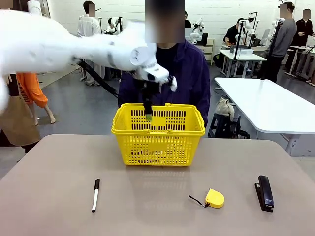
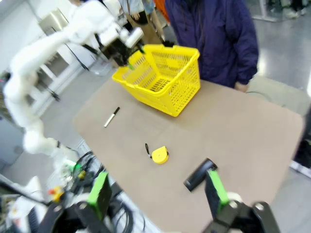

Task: Place the items the person wants into the basket.
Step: Pick up the item the person points to and place it in the Market Basket.

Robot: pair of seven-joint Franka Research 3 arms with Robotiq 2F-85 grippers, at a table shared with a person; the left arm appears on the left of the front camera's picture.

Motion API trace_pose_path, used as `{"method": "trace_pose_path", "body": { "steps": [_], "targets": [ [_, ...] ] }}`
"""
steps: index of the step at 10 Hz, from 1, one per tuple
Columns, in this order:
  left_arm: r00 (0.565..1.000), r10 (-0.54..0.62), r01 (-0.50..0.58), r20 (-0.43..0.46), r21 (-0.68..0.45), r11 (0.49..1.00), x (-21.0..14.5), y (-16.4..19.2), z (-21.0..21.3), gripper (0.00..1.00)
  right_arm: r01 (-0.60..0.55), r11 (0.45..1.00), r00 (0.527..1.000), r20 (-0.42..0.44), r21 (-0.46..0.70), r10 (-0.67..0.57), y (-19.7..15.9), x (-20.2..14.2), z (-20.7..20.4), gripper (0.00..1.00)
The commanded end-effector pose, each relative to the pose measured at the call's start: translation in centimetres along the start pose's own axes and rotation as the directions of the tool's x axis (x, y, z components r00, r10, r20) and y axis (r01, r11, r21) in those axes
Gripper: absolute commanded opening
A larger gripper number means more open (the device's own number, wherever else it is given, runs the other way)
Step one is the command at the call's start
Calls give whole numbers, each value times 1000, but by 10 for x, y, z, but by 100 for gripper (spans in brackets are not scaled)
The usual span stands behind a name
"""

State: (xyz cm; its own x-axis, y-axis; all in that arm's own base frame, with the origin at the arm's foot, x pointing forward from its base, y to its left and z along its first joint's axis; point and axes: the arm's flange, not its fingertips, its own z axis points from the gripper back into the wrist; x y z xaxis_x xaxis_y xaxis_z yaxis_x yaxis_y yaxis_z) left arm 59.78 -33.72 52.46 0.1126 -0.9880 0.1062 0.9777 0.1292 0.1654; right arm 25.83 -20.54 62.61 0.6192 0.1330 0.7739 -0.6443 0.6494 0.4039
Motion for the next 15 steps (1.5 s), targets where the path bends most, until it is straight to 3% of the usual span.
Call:
{"method": "trace_pose_path", "body": {
  "steps": [1, 2, 4, 6, 7, 10, 11, 12, 15],
  "targets": [
    [999, 29, -33, 43, 83, 996, -104, -87, 31, 100, -14, 1000, 1000, 27, 18, 13, 0, 0, -2, 100],
    [998, 57, -60, 28, 110, 992, -142, -105, 46, 100, -14, 1000, 1000, 27, 18, 13, 0, 0, -2, 100],
    [973, 174, -189, 149, 86, 978, -221, -106, 62, 100, -14, 1000, 1000, 27, 18, 13, 0, 0, -2, 100],
    [941, 250, -257, 227, -1, 967, -263, -108, 45, 100, -14, 1000, 1000, 27, 18, 13, 0, 0, -2, 100],
    [937, 240, -240, 252, -30, 970, -280, -87, 47, 100, -14, 1000, 1000, 27, 18, 13, 0, 0, -2, 100],
    [924, 278, -269, 263, -71, 961, -286, -80, 38, 100, -14, 1000, 1000, 27, 18, 13, 0, 0, -2, 100],
    [929, 297, -288, 219, -73, 955, -282, -72, 34, 100, -14, 1000, 1000, 27, 18, 13, 0, 0, -2, 100],
    [931, 280, -276, 236, -51, 960, -291, -90, 32, 100, -14, 1000, 1000, 27, 18, 13, 0, 0, -2, 100],
    [931, 280, -276, 236, -51, 960, -291, -90, 32, 100, -14, 1000, 1000, 27, 18, 13, 0, 0, -2, 100]
  ]
}}
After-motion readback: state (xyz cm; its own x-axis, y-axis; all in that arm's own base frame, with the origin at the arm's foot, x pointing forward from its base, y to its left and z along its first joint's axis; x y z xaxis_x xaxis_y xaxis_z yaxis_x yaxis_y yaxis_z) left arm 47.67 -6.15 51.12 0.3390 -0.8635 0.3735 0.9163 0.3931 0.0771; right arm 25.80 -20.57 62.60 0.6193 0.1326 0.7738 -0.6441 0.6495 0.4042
